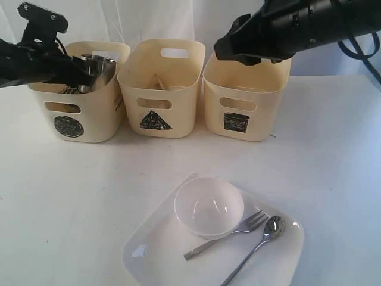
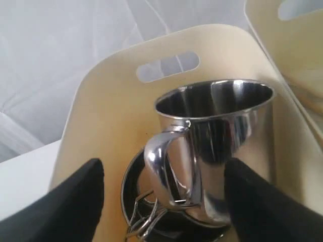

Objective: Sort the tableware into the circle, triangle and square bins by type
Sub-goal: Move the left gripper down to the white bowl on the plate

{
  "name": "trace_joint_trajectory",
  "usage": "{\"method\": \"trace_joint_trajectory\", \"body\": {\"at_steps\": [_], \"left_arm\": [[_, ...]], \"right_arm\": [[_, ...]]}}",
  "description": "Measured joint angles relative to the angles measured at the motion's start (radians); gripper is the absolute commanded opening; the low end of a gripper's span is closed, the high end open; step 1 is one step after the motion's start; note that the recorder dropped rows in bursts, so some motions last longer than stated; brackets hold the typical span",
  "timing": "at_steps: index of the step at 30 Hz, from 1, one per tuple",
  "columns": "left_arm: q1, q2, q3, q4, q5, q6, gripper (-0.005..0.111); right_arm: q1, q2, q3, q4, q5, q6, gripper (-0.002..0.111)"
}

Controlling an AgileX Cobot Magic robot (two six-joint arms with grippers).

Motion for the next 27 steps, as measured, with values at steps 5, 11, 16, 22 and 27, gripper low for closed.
{"method": "trace_joint_trajectory", "body": {"at_steps": [5, 11, 16, 22, 27], "left_arm": [[0.0, -0.003, -0.007, -0.017, 0.005, -0.005, 0.071], [0.0, -0.104, -0.007, -0.019, 0.102, -0.007, 0.071], [0.0, -0.235, -0.007, -0.021, 0.27, -0.005, 0.066], [0.0, -0.339, -0.007, 0.0, 0.53, -0.005, 0.032], [0.0, -0.358, -0.007, 0.005, 0.749, -0.099, 0.004]], "right_arm": [[0.0, 0.005, 0.0, -0.017, 0.063, 0.05, 0.042], [0.0, 0.067, 0.0, -0.115, 0.177, 0.172, 0.049], [0.0, 0.094, 0.0, -0.16, 0.254, 0.215, 0.054], [0.0, 0.105, 0.0, -0.229, 0.301, 0.285, 0.056], [0.0, 0.139, 0.0, -0.264, 0.343, 0.369, 0.056]]}}
